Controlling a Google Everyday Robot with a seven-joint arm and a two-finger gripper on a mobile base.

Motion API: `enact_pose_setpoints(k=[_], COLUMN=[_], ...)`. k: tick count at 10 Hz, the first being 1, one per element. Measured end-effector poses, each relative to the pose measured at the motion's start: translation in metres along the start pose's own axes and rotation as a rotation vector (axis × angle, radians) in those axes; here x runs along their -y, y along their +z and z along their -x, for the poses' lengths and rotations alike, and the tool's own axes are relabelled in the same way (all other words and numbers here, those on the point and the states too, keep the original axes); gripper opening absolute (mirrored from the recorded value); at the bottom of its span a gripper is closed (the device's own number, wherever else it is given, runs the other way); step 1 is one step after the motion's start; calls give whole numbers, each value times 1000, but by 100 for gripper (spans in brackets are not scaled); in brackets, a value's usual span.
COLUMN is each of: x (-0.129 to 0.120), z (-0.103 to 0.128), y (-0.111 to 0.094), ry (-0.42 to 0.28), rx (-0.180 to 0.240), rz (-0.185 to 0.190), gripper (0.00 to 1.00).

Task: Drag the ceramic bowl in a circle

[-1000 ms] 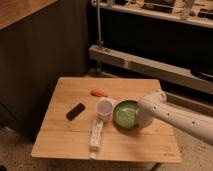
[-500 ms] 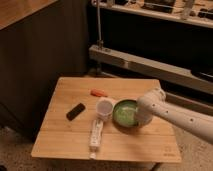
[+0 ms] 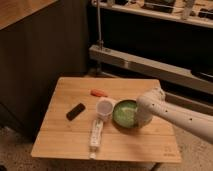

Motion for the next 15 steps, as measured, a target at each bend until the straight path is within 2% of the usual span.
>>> enact_pose_setpoints(k=[2, 4, 6, 9, 11, 15], x=[11, 23, 24, 18, -6, -67], z=[-14, -33, -51, -74, -92, -101], y=[-4, -10, -13, -7, -5, -9], ry=[9, 26, 48, 84, 132, 224], rx=[28, 57, 84, 116, 118, 111], rz=[4, -10, -27, -27, -25, -28], gripper=[0, 0, 0, 0, 0, 0])
